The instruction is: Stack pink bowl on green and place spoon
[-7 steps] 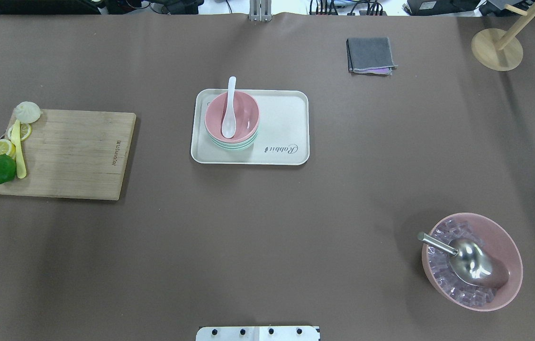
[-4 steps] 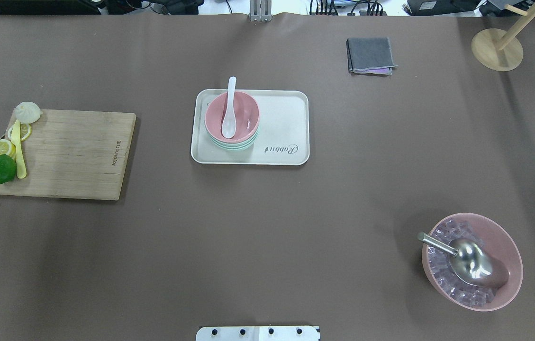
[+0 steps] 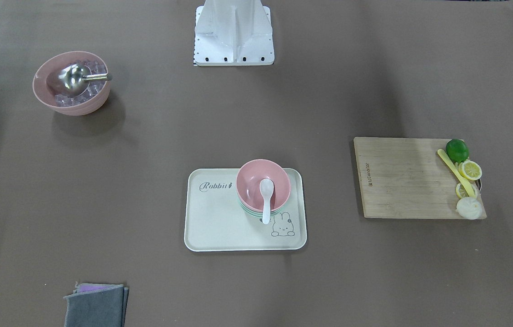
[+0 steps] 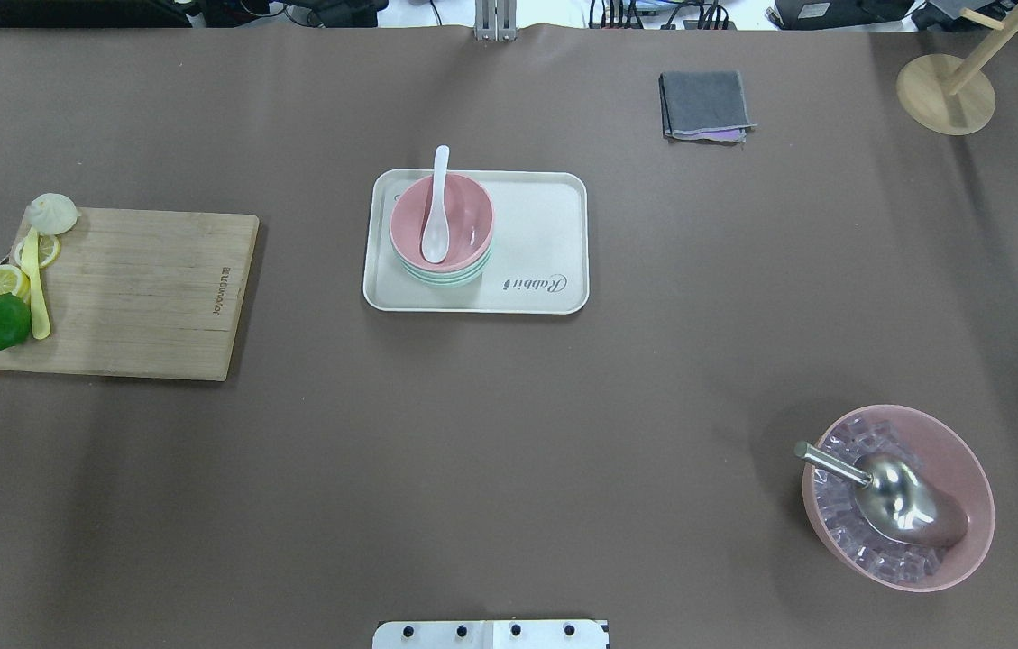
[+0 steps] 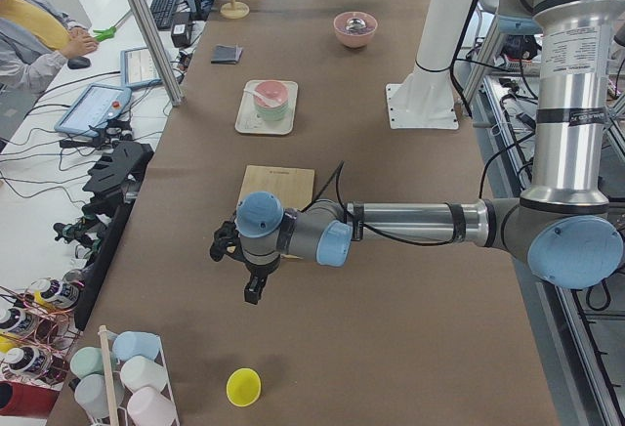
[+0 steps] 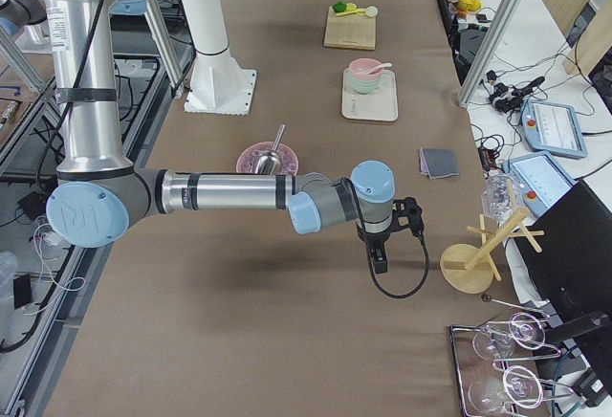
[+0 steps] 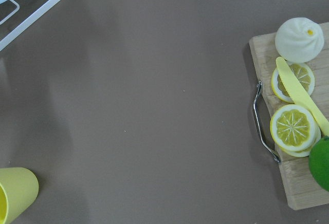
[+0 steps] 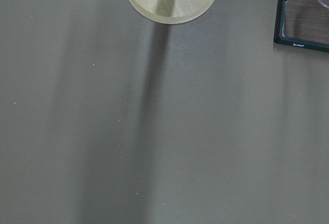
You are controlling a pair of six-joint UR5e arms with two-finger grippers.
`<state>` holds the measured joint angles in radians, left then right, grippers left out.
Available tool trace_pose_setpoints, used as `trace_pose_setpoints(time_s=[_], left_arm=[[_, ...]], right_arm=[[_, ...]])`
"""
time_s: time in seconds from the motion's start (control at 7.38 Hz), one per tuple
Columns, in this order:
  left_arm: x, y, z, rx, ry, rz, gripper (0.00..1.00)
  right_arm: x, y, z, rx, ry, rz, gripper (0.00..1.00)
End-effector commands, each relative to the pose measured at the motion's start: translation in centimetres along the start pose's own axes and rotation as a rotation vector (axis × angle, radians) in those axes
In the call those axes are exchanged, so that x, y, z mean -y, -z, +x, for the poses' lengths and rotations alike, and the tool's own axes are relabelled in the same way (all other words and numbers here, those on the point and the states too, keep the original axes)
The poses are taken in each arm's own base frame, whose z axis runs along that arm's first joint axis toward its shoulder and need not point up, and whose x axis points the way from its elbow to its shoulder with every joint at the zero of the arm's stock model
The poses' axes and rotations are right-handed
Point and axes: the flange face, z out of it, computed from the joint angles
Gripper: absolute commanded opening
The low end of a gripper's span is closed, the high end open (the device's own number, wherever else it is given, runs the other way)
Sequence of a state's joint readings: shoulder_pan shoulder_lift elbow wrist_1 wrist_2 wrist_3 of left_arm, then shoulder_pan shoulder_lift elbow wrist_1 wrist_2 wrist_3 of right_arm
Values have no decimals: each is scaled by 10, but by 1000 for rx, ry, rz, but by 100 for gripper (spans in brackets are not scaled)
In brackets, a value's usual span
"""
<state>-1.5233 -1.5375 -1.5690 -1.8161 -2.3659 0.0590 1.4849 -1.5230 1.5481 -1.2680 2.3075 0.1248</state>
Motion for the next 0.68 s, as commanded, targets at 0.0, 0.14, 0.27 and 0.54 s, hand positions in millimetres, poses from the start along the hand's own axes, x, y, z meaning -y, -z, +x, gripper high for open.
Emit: trace_pose_setpoints(time_s=[0.0, 0.14, 0.27, 0.54], left_arm=[[1, 4, 1, 0, 8, 5, 98], [0, 1, -2, 3, 84, -2, 98], [4, 4, 0, 11, 125, 7, 98], [10, 8, 3, 11, 113, 17, 98]], right_arm=[[-1, 2, -1, 0, -9, -3, 100], [-3, -3, 5, -2, -26, -20, 100], [0, 1, 2, -4, -49, -43, 100], [8, 9, -6, -8, -75, -72, 100]])
